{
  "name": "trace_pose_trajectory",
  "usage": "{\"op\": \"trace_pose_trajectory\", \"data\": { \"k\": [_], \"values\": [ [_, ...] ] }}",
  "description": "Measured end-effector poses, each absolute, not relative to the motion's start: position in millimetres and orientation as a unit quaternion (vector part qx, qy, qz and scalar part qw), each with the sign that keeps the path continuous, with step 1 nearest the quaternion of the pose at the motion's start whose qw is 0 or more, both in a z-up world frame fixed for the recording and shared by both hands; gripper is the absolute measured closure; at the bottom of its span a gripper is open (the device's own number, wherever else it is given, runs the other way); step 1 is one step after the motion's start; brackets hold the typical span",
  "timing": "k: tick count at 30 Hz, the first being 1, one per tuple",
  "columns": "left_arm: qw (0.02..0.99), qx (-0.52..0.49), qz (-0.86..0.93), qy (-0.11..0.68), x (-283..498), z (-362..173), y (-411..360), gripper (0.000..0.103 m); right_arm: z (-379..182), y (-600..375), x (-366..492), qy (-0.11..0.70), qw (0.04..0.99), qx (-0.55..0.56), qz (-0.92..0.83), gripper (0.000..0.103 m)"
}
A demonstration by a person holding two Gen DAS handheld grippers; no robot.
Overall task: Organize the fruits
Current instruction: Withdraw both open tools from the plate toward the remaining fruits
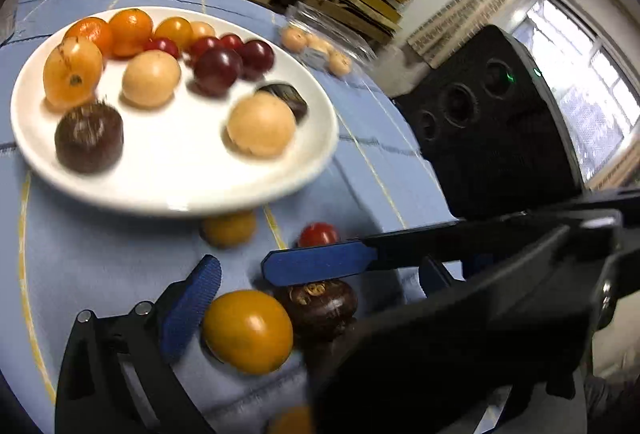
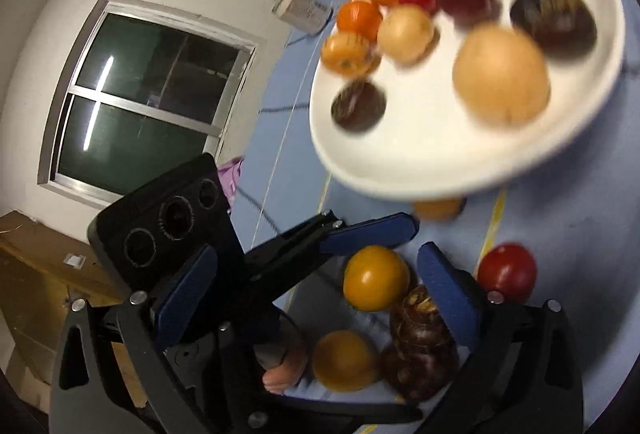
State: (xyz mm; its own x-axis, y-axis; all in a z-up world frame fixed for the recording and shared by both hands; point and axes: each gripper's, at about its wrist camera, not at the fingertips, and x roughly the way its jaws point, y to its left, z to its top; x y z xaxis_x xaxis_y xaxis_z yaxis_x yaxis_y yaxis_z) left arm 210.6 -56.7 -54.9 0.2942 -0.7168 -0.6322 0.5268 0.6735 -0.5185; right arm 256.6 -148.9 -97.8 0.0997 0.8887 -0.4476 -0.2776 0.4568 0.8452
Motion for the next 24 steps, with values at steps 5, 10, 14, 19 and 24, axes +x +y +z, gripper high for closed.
{"op": "trace_pose_trajectory", "data": {
  "k": [5,10,14,19,24],
  "values": [
    [0.843,-0.06,-0.348,0.405,184,-42,-54,0.004,-91,-169,240,0.48,0.725,0.311,0.384,0.005],
    [0.851,-0.126,-0.304,0.409,196,-40,-16,0.004,-98,-188,244,0.482,0.709,0.34,0.386,0.005],
    [0.849,-0.155,-0.266,0.429,212,-53,-1,0.004,-100,-194,242,0.482,0.706,0.348,0.384,0.005],
    [0.893,-0.092,-0.203,0.391,207,-41,-4,0.004,-75,-204,227,0.439,0.764,0.307,0.361,0.005],
    [0.929,0.007,-0.116,0.352,198,-30,-10,0.004,-47,-217,200,0.373,0.861,0.209,0.274,0.004]
  ]
}}
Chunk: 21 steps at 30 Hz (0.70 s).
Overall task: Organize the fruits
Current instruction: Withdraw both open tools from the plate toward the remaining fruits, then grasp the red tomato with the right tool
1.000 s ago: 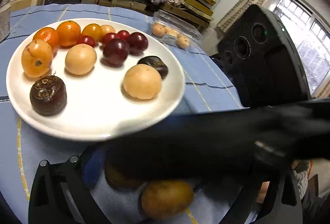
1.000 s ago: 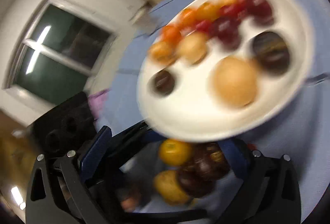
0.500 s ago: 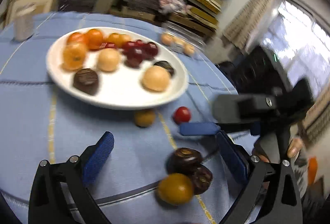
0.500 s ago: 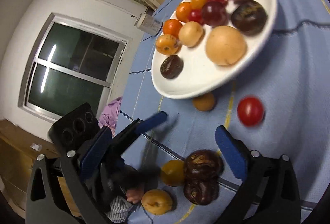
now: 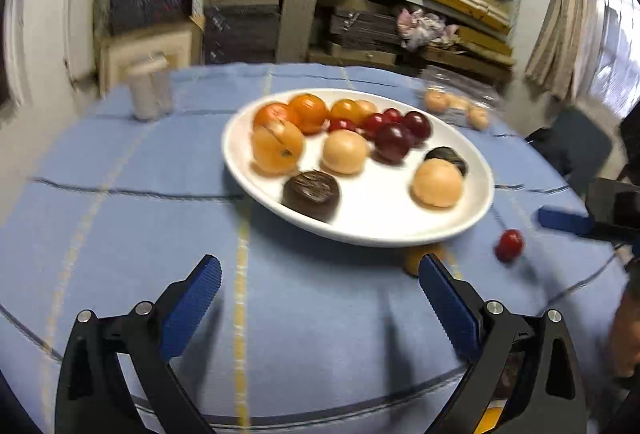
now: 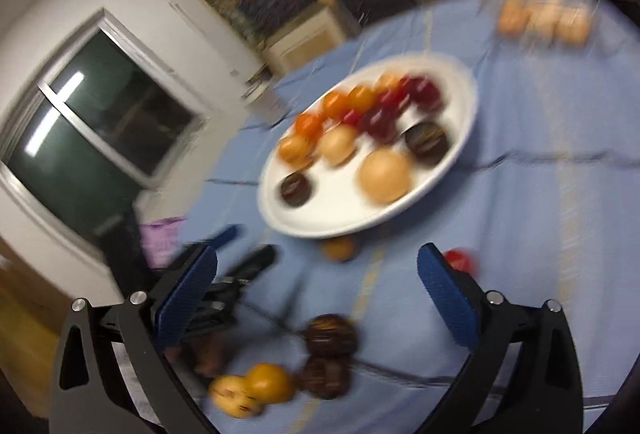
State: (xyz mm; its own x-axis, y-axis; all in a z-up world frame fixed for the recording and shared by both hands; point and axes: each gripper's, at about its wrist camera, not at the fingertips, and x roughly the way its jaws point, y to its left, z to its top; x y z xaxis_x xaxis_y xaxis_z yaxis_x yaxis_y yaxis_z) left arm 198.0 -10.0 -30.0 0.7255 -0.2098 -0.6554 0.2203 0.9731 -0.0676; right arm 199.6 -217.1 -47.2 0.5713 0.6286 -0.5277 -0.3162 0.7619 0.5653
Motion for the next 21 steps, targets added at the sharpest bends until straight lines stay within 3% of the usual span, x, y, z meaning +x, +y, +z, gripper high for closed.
{"op": "trace_pose_trajectory", "data": {
  "k": [8,11,12,17,21],
  "values": [
    [0.928,0.092,-0.09,0.349,193,-35,-30,0.004,-62,-207,190,0.365,0.917,0.05,0.153,0.007],
    [0.927,0.112,-0.09,0.346,192,-37,-39,0.004,-72,-192,193,0.38,0.912,0.014,0.156,0.038],
    [0.927,0.113,-0.09,0.346,194,-38,-39,0.004,-75,-190,194,0.384,0.91,0.01,0.158,0.042],
    [0.927,0.103,-0.086,0.351,195,-39,-36,0.004,-92,-175,198,0.392,0.909,-0.042,0.135,0.05],
    [0.925,0.11,-0.086,0.353,193,-40,-37,0.004,-99,-169,202,0.392,0.909,-0.062,0.127,0.066]
  ]
}}
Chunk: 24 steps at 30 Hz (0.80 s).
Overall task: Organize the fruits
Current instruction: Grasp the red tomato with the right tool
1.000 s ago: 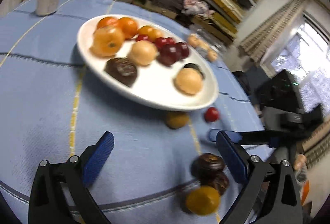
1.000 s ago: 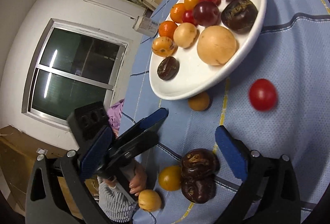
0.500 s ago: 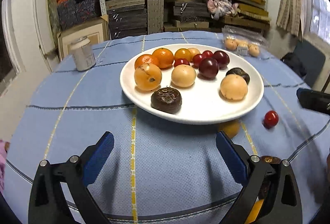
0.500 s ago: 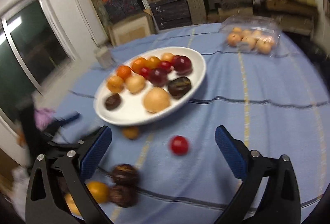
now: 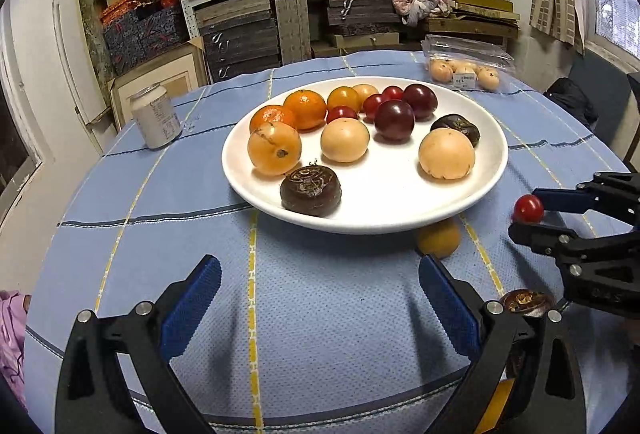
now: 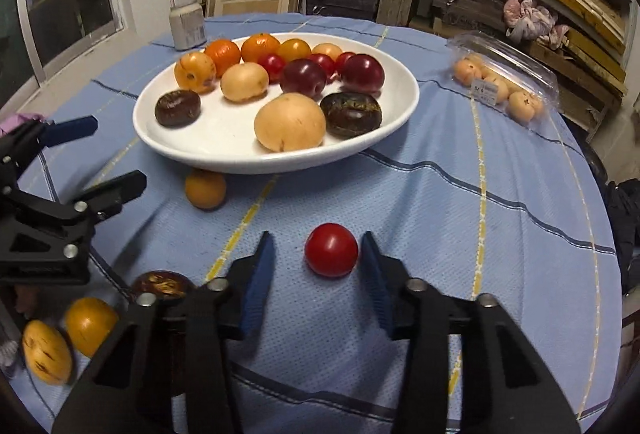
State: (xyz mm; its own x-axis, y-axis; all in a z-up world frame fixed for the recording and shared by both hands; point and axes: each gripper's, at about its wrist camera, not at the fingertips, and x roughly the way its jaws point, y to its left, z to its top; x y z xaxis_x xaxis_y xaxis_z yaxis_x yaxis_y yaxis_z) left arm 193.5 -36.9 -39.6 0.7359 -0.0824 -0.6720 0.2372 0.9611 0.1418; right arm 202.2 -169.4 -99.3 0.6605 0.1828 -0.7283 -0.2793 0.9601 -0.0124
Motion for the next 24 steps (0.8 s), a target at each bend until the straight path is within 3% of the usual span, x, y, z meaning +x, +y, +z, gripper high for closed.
{"op": "trace_pose_trajectory", "data": {
  "k": [3,10,15,24],
  "values": [
    [0.923,0.122,-0.089,0.354,192,-41,-42,0.004,-102,-173,207,0.4,0.906,-0.051,0.127,0.076],
    [0.918,0.152,-0.101,0.353,189,-45,-54,0.004,-95,-179,206,0.393,0.911,-0.037,0.119,0.078],
    [0.916,0.154,-0.129,0.348,189,-44,-73,0.004,-70,-201,191,0.362,0.922,0.033,0.134,0.077],
    [0.901,0.129,-0.126,0.395,218,-54,-86,0.007,-65,-218,184,0.359,0.918,0.078,0.146,0.077]
  ]
}}
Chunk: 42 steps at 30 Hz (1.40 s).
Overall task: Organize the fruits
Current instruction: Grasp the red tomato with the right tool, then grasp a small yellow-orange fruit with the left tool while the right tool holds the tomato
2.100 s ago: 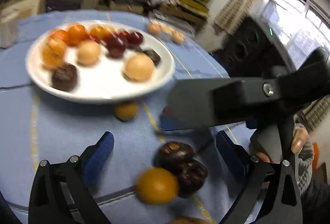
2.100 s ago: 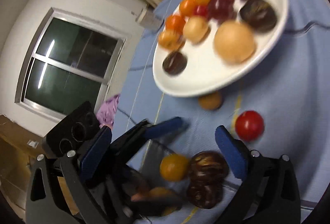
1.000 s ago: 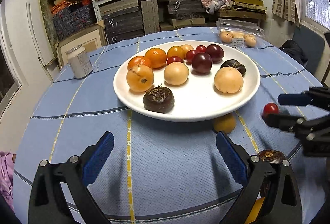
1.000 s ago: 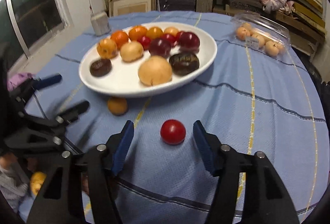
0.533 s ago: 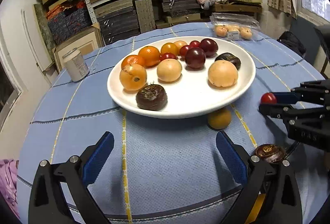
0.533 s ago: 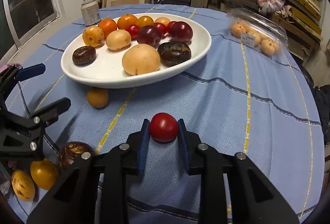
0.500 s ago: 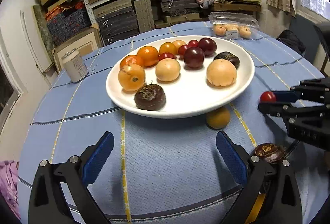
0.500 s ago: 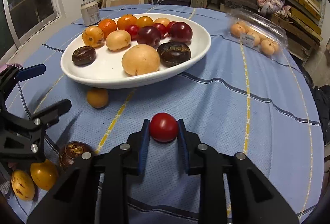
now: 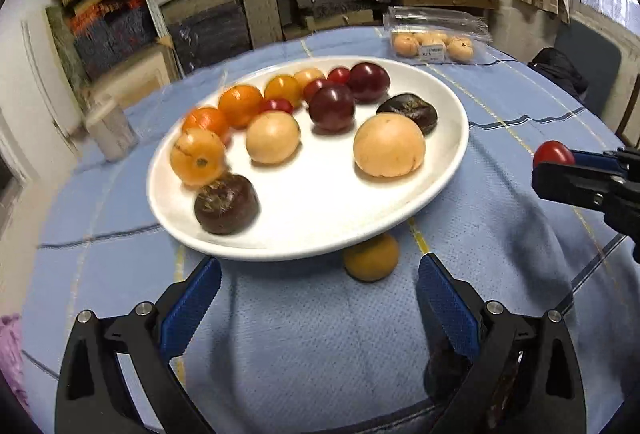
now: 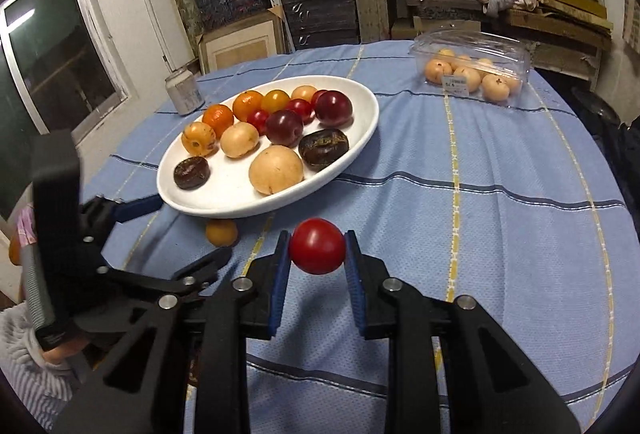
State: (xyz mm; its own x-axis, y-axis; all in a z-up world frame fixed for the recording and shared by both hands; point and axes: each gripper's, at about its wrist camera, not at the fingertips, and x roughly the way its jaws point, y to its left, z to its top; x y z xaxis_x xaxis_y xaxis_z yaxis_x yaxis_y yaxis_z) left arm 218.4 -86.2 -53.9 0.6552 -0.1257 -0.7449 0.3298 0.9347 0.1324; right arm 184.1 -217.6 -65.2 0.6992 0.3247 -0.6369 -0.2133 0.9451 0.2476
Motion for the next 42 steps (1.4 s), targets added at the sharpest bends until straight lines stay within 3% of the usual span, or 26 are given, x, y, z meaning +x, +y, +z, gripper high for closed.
{"op": "trace_pose_trajectory", "data": {
  "k": [1,3,14,20,21,23,24,42],
  "values": [
    [0.895,0.121,-0.133,0.408,223,-57,-85,0.018,-65,-218,184,0.36,0.918,0.079,0.148,0.076],
    [0.892,0.107,-0.141,0.416,224,-59,-83,0.027,-66,-218,185,0.364,0.916,0.083,0.15,0.075],
    [0.895,0.069,-0.116,0.425,230,-59,-93,0.029,-69,-216,184,0.371,0.912,0.087,0.152,0.075],
    [0.899,0.051,-0.115,0.42,229,-56,-84,0.042,-70,-217,186,0.372,0.911,0.088,0.155,0.075],
    [0.899,0.047,-0.122,0.419,227,-56,-82,0.046,-70,-217,186,0.372,0.911,0.09,0.155,0.075],
    [0.895,0.049,-0.153,0.416,220,-54,-84,0.069,-70,-218,186,0.372,0.911,0.093,0.154,0.075],
    [0.896,0.065,-0.153,0.413,215,-54,-90,0.074,-70,-219,186,0.372,0.91,0.096,0.155,0.075],
    [0.901,0.057,-0.15,0.403,206,-51,-75,0.074,-70,-220,187,0.374,0.908,0.103,0.158,0.075]
  ]
}}
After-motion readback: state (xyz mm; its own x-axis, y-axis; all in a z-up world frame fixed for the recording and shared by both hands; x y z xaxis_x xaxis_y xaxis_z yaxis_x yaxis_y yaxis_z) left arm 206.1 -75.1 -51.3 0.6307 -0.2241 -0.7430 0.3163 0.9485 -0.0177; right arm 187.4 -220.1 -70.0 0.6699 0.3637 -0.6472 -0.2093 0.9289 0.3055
